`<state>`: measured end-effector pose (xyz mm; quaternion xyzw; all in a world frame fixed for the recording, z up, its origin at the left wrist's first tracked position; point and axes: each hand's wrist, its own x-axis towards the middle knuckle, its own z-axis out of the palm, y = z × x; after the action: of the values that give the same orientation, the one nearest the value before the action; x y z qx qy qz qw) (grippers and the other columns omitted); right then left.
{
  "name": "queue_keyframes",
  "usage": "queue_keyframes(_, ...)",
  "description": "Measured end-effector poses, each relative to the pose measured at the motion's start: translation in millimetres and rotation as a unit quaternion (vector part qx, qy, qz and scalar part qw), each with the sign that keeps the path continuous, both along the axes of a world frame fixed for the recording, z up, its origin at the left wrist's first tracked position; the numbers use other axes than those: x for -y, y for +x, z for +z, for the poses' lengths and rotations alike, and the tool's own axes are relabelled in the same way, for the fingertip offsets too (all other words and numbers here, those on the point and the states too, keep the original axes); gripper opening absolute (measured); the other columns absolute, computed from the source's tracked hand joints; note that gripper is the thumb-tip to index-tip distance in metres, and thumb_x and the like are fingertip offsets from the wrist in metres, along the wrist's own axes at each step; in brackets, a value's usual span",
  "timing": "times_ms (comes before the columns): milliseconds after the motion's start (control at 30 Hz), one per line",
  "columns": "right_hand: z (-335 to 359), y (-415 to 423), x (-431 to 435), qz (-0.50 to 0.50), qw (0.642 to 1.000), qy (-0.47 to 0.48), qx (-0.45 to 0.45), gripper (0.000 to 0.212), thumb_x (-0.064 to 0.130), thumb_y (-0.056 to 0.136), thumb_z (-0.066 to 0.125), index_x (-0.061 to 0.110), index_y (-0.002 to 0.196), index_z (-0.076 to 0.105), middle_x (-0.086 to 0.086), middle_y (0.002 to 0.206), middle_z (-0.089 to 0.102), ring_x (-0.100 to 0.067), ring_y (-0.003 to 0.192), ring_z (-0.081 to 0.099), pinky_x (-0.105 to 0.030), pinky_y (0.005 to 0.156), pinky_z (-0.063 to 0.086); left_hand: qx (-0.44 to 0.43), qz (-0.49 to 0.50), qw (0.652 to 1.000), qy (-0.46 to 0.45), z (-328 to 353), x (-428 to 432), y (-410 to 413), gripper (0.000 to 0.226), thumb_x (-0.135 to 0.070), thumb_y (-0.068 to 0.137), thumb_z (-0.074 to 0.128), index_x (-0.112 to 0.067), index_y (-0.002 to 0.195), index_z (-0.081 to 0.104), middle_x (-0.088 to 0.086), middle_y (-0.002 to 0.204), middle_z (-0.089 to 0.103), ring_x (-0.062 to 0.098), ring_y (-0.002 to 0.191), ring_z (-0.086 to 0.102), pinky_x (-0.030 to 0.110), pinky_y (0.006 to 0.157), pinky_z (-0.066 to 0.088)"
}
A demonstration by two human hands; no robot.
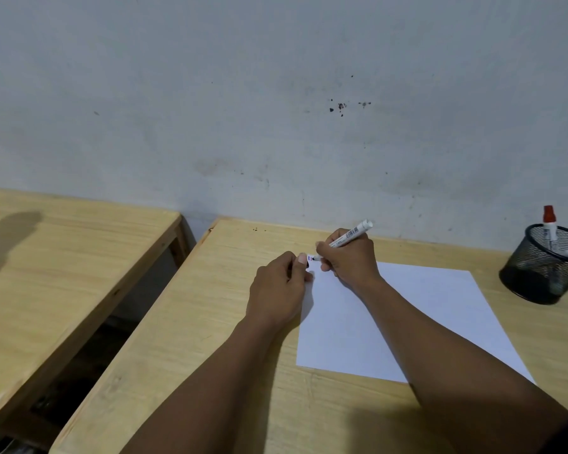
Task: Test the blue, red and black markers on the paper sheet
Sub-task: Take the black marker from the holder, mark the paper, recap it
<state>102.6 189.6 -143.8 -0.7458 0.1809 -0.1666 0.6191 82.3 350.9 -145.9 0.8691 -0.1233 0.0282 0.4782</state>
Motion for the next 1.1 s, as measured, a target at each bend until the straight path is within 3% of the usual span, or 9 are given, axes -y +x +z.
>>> queue_keyframes(133,1.2,0.1,3.1,0.002,1.000,0.021,0.001,0.015,0.013,0.075,0.075,0.006,0.069,0.063,-0.017,0.063,0.073,-0.027,0.048,0.065,-0.030,0.046,0.044,-0.004,-0.001,1.000,-0.004,0.4,-0.2,-0.2,0.043,-0.051,0.101,0.039,-0.024,0.073,0.055,-0.014,0.083,0.079,0.010,0.086,0.070,0.041,0.079,0.056)
queue_keyframes(367,25.0,-14.5,19.5,-0.069,0.975,0.207,0.041,0.014,0.020,0.086,0.077,0.009,0.086,0.068,-0.008,0.058,0.064,-0.013,0.039,0.051,-0.021,0.040,0.033,-0.043,0.002,0.999,-0.027,3.4,-0.5,1.1,0.040,-0.052,0.099,0.042,-0.025,0.074,0.057,-0.016,0.081,0.079,0.007,0.089,0.070,0.038,0.082,0.055)
queue_keyframes(500,59.1,-43.1,39.5,0.004,0.971,0.231,0.064,0.019,0.019,0.090,0.077,0.004,0.098,0.067,-0.009,0.066,0.064,-0.010,0.044,0.055,-0.019,0.040,0.038,-0.082,-0.007,0.992,-0.098,14.2,-0.9,0.6,0.033,-0.040,0.099,0.055,-0.014,0.081,0.065,-0.007,0.079,0.079,0.015,0.091,0.074,0.036,0.080,0.055)
queue_keyframes(633,89.1,-77.3,63.2,0.064,0.952,0.298,0.033,0.011,0.017,0.095,0.061,0.009,0.089,0.065,-0.012,0.070,0.066,-0.016,0.049,0.061,-0.023,0.049,0.041,-0.078,-0.067,0.989,-0.106,42.3,8.9,0.0,0.014,-0.026,0.096,0.064,-0.017,0.088,0.071,-0.002,0.081,0.081,0.029,0.096,0.074,0.037,0.083,0.055)
queue_keyframes(800,98.0,-112.7,76.8,0.017,0.953,0.300,0.023,0.020,0.016,0.093,0.057,0.004,0.078,0.063,-0.011,0.060,0.064,-0.016,0.042,0.055,-0.022,0.041,0.038,-0.063,-0.159,0.979,-0.111,86.9,50.1,-22.2,0.013,-0.021,0.096,0.066,-0.010,0.092,0.071,0.008,0.088,0.081,0.023,0.092,0.076,0.035,0.086,0.055)
queue_keyframes(933,101.5,-134.2,89.1,-0.007,0.952,0.300,0.050,0.020,0.015,0.093,0.058,0.002,0.078,0.063,-0.011,0.057,0.064,-0.016,0.040,0.053,-0.022,0.040,0.037,-0.044,-0.208,0.973,-0.088,105.1,74.7,-33.6,0.011,-0.019,0.096,0.066,-0.011,0.089,0.071,0.006,0.082,0.080,0.016,0.073,0.070,0.022,0.067,0.048)
queue_keyframes(1100,104.8,-154.4,106.7,-0.015,0.951,0.301,0.070,0.020,0.015,0.094,0.060,0.003,0.079,0.063,-0.010,0.057,0.064,-0.015,0.040,0.054,-0.021,0.039,0.038,-0.020,-0.234,0.970,-0.053,120.4,96.1,-46.0,0.012,-0.017,0.096,0.065,-0.007,0.093,0.072,0.004,0.081,0.080,0.015,0.072,0.070,0.021,0.067,0.047)
